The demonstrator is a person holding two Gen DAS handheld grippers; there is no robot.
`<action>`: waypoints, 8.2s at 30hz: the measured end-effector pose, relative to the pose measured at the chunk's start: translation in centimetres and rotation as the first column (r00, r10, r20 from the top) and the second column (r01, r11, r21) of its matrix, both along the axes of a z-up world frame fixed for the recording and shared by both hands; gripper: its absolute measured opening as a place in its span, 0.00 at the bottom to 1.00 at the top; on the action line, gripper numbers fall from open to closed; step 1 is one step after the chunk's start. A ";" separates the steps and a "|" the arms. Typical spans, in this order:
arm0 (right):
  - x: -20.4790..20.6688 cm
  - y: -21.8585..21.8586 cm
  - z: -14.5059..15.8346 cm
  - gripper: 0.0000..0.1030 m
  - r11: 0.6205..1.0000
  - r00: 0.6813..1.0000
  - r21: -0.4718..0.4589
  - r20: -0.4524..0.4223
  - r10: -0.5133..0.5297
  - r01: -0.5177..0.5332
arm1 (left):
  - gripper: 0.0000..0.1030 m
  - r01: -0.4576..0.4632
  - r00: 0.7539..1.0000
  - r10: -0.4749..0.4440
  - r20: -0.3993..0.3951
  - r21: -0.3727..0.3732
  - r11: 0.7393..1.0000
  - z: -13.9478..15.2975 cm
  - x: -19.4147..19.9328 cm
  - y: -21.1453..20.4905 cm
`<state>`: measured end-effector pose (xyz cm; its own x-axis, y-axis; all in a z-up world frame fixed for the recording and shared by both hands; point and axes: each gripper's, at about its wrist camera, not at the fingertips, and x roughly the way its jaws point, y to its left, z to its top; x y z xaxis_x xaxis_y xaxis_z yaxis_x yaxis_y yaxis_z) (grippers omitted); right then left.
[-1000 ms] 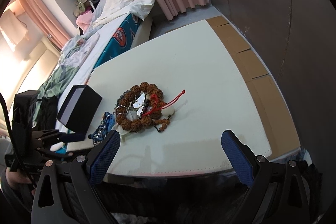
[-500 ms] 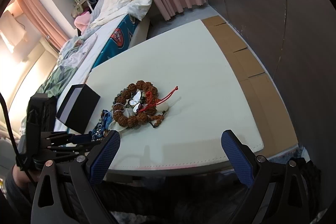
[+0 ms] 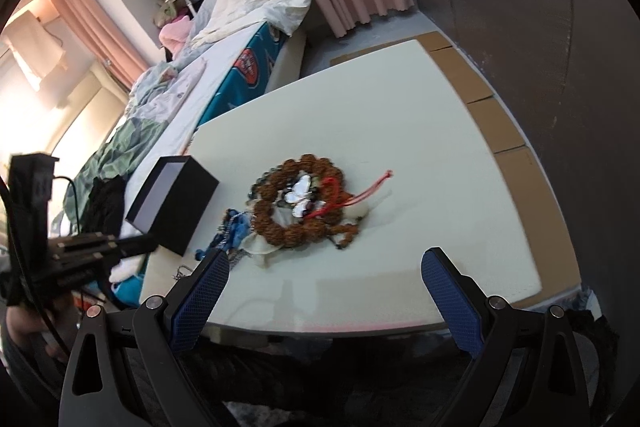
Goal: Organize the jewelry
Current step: 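Lift the silver chain with the left tool, pulling it free of the pile, then carry the silver chain with the left tool over the black box, then lower the silver chain into the box with the left tool while the right tool grasps the blue beaded necklace, then release the chain in the box with the left tool while the right tool drops the blue necklace in, then grasp the white mesh pouch with the left tool while the right tool moves to the brown bead bracelet, then drop the white pouch into the box with the left tool while the right tool grasps the brown bead bracelet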
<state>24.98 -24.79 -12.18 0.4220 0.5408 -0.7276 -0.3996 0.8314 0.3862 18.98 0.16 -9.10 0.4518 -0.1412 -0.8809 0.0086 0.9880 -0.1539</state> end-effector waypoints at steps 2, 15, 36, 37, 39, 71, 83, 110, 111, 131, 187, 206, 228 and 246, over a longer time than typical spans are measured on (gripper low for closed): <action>-0.1 0.5 0.0 0.95 1.000 1.000 -0.003 -0.001 0.007 -0.007 | 0.00 -0.008 1.000 0.008 0.014 -0.004 1.000 0.6 -0.2 0.2; -0.8 0.7 -0.2 0.95 1.000 1.000 -0.028 -0.007 0.005 -0.005 | 0.69 0.062 0.997 -0.063 -0.052 -0.020 0.998 -2.2 -2.2 -1.5; -2.1 0.5 -0.5 0.95 0.999 1.000 -0.041 -0.003 0.015 -0.015 | 0.29 0.016 0.993 -0.007 -0.114 0.074 0.997 -7.5 -1.8 -3.5; -2.1 0.7 -0.4 0.95 0.999 1.000 -0.040 -0.001 0.019 -0.019 | 0.28 0.024 0.993 -0.015 -0.114 0.077 0.997 -7.5 -1.9 -3.4; -2.2 1.0 -0.2 0.95 0.999 1.000 -0.040 0.000 0.023 -0.023 | 0.23 0.022 0.993 -0.015 -0.117 0.065 0.998 -7.4 -2.0 -3.2; -0.6 5.6 0.3 0.70 0.994 0.990 0.039 -0.088 0.107 -0.104 | 0.14 -0.052 0.940 0.032 0.340 0.048 0.997 13.3 -3.5 1.7; 0.5 9.5 -2.4 0.47 0.984 0.959 0.104 -0.234 0.163 -0.142 | 0.14 -0.094 0.898 0.047 0.437 0.089 0.992 18.0 -3.6 3.6; -0.5 11.0 1.4 0.05 0.974 0.971 0.166 -0.157 0.178 -0.152 | 0.14 -0.137 0.862 0.040 0.506 0.155 0.978 20.7 -1.0 5.6; -0.7 10.8 1.9 0.05 0.974 0.973 0.166 -0.146 0.176 -0.152 | 0.14 -0.142 0.865 0.043 0.499 0.161 0.977 20.3 -0.8 5.7; -0.6 9.5 3.5 0.05 0.986 0.985 0.113 -0.109 0.132 -0.120 | 0.14 -0.109 0.949 0.111 0.296 -0.023 0.994 9.1 3.7 6.5; 2.6 6.5 4.9 0.79 0.996 0.993 0.058 -0.099 -0.059 0.065 | 0.78 -0.181 0.961 0.217 0.173 -0.201 0.963 4.5 -0.7 8.1; 3.3 -2.1 1.3 0.79 0.977 0.972 0.103 -0.161 -0.170 0.187 | 0.65 0.034 0.999 -0.032 0.030 -0.086 0.996 -0.2 4.5 -2.8; 3.6 3.3 -0.8 0.58 0.992 0.978 0.123 -0.210 0.020 0.006 | 0.01 0.048 0.998 -0.051 -0.033 -0.090 0.995 -4.2 5.8 -3.4; 5.9 11.3 -3.7 0.43 0.992 0.973 -0.084 -0.219 0.076 -0.097 | 0.00 -0.111 0.983 0.127 0.130 -0.124 0.986 3.8 1.3 5.1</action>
